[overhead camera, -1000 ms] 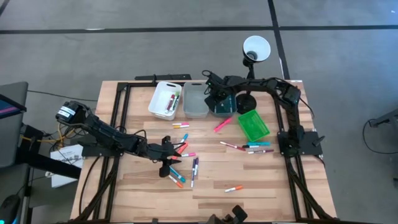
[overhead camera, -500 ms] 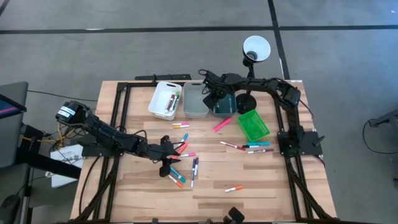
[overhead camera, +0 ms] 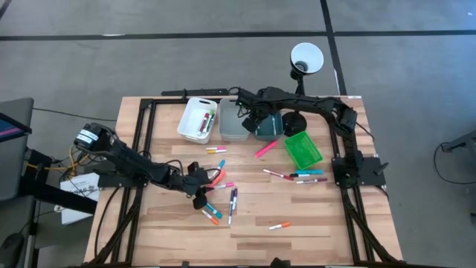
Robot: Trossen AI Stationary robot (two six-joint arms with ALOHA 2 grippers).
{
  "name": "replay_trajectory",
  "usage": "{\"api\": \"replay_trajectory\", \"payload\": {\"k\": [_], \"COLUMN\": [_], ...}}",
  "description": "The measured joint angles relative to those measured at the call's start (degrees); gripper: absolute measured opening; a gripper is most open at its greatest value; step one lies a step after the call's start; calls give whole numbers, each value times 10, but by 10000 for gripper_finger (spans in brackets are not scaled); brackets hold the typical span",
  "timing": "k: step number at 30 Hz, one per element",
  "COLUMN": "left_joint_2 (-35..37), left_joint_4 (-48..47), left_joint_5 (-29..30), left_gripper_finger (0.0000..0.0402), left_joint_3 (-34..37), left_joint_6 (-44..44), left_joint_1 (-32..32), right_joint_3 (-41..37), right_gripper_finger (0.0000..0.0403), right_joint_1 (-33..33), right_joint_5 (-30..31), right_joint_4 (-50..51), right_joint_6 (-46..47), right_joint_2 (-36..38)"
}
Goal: Pick & Place Markers
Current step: Put the orange highlighter pen into the gray bin
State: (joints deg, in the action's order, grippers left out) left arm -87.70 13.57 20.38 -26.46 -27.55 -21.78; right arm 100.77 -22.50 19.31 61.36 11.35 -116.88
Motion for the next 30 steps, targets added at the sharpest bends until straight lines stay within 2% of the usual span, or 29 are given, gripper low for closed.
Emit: {"api": "replay_trajectory", "payload": {"k": [5, 10, 17, 20, 23, 27, 30], "left_joint_2": [-30, -28, -28, -28, -23, 5, 40], "left_joint_4": [2, 2, 0, 4, 7, 15, 15], "left_joint_5": [16, 16, 17, 18, 21, 28, 46], "left_gripper_finger": [121, 121, 87, 71, 71, 84, 79], "left_joint_3": [0, 0, 0, 0, 0, 0, 0], "left_joint_6": [0, 0, 0, -11, -26, -34, -33], "left_joint_1": [0, 0, 0, 0, 0, 0, 2], "right_joint_3": [70, 147, 165, 140, 78, -55, -180], "right_gripper_finger": [122, 116, 116, 116, 116, 116, 116], "right_joint_1": [28, 69, 139, 170, 203, 236, 250], "right_joint_5": [12, 71, 86, 78, 76, 34, 27], "right_joint_4": [96, 166, 154, 139, 88, -3, -113], "right_joint_6": [-19, -46, -86, -69, -69, -74, -83], "right_joint_2": [0, 11, 120, 177, 227, 283, 321]}}
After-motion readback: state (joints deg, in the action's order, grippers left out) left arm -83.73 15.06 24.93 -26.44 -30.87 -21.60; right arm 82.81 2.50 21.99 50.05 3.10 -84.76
